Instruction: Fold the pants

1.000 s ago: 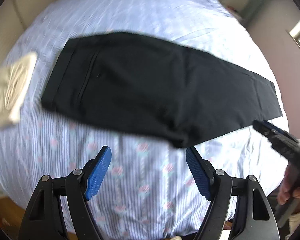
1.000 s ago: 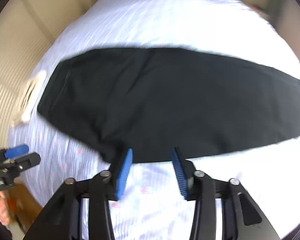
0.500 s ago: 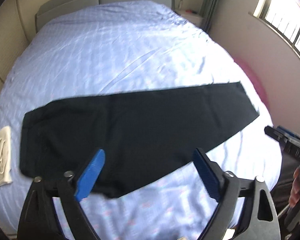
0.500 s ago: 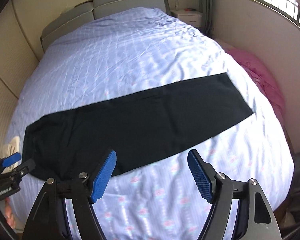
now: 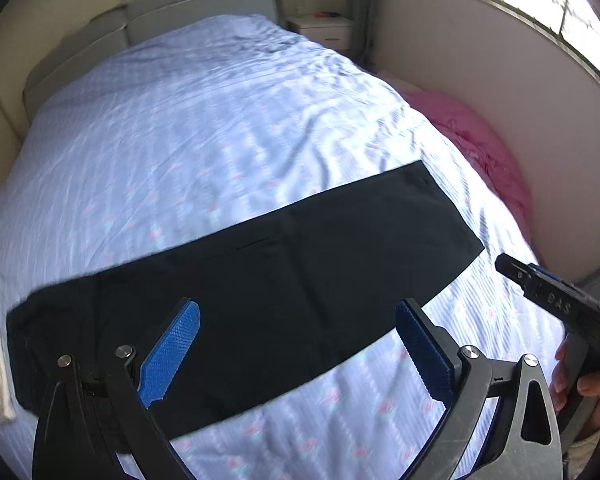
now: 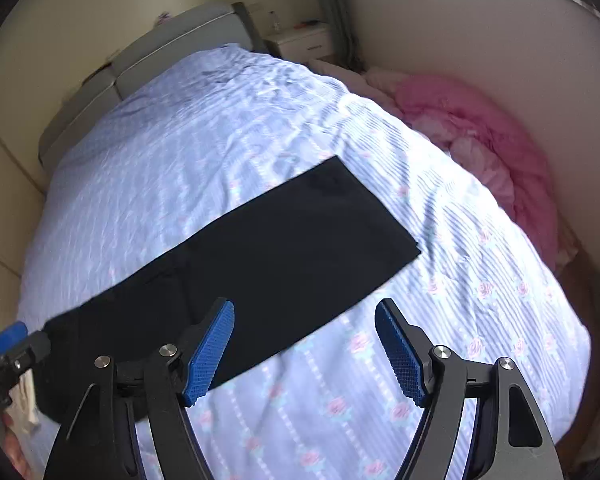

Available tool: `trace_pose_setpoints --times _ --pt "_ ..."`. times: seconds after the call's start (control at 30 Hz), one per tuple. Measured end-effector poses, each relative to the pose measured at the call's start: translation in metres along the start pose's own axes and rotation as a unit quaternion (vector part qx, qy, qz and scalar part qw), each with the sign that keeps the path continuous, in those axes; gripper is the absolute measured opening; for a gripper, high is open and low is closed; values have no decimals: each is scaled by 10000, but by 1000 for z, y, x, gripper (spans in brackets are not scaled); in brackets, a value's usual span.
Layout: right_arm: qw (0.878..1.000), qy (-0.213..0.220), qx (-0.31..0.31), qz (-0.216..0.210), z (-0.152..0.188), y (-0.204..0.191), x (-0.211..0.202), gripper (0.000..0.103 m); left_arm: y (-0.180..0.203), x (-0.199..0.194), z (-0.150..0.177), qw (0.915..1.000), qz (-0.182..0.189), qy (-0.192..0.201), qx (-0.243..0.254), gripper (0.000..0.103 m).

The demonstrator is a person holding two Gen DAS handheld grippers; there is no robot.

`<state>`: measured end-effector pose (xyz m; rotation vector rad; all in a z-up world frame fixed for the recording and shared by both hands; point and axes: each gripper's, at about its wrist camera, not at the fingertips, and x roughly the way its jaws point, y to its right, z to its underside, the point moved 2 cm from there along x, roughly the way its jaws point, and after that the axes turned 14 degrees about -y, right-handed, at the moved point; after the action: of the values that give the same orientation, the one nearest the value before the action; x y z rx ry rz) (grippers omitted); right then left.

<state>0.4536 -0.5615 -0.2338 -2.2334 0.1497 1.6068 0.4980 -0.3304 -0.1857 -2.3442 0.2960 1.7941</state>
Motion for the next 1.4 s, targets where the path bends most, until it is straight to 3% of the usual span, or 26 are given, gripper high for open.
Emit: trace_pose_setpoints --times 0.2,0.4,0.6,0.67,0.73,0.93,1.07,1.2,1.27,1.4 --pt "9986 -265 445 -52 -33 59 49 61 76 36 -33 9975 0 -246 664 100" --pt "9944 -660 795 -226 -60 99 102 55 120 53 -50 9931 -82 -295 1132 99" --pt "9903 -933 948 -409 -63 115 133 52 130 68 -56 9923 -20 -417 1166 99" --pt "9898 -926 952 -506 -64 115 134 44 130 70 -56 9921 -44 -452 1174 100" --pt "9899 -869 921 -643 -66 113 130 20 129 73 -55 9919 -21 -476 1180 99" --pt "9926 -619 829 -636 -75 111 114 6 127 77 -53 9919 115 -582 1125 99" --pt "9984 -206 464 -251 -91 96 97 5 128 81 -51 9916 100 -578 1152 99" --pt "9982 -365 472 76 -99 97 113 4 128 82 -51 9916 137 -624 1125 99" --pt "9968 -409 470 510 -95 105 120 1 127 80 -51 9915 146 -589 1147 99" --pt "9957 -128 878 255 -86 130 98 4 124 79 -53 9926 157 -514 1088 99"
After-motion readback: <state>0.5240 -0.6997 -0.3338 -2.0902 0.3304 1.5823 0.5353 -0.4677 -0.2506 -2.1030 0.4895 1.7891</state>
